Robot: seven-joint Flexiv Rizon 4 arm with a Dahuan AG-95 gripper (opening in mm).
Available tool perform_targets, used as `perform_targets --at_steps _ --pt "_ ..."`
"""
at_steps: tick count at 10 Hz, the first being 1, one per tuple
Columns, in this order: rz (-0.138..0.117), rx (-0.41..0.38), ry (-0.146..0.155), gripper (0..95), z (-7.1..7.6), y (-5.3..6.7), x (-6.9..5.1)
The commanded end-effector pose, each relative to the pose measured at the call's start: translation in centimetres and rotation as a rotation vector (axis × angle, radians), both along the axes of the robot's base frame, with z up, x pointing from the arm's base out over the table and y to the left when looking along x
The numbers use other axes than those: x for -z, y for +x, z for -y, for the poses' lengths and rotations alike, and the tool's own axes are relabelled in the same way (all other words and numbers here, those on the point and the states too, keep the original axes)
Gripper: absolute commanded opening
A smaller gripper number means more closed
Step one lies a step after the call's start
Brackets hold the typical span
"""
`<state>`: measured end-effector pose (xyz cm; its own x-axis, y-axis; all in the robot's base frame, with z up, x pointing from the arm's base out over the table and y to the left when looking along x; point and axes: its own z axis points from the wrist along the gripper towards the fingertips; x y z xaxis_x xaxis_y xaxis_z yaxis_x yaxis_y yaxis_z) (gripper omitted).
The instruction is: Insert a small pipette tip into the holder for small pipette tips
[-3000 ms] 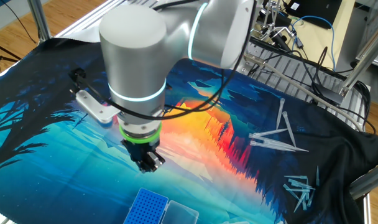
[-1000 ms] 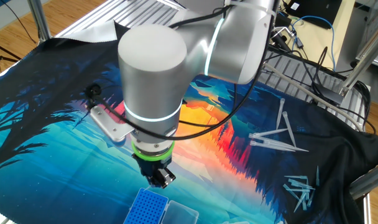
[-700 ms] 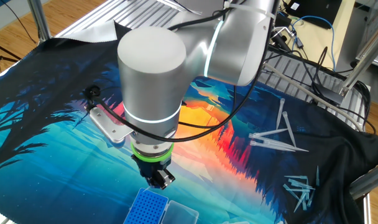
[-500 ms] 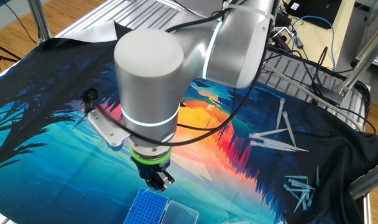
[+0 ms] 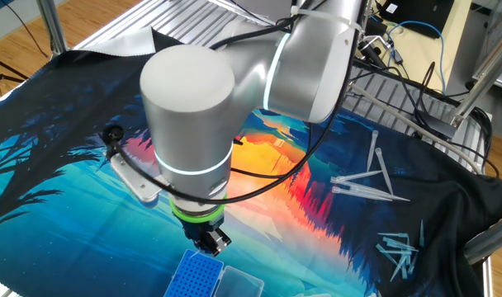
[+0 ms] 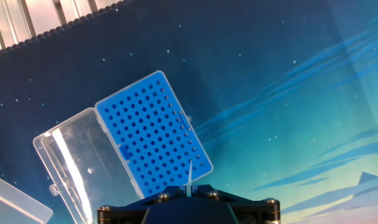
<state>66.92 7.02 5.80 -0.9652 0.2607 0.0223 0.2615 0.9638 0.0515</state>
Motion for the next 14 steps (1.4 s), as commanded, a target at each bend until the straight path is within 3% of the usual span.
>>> perform_targets --at_steps 1,5,14 --pt "-0.005 0.001 0.001 0.0 -0.03 -0.12 0.02" --pt "-0.043 0.005 0.013 0.0 0.01 -0.06 0.07" --pt "-0.07 0.007 0.023 0.0 0.95 0.22 0.31"
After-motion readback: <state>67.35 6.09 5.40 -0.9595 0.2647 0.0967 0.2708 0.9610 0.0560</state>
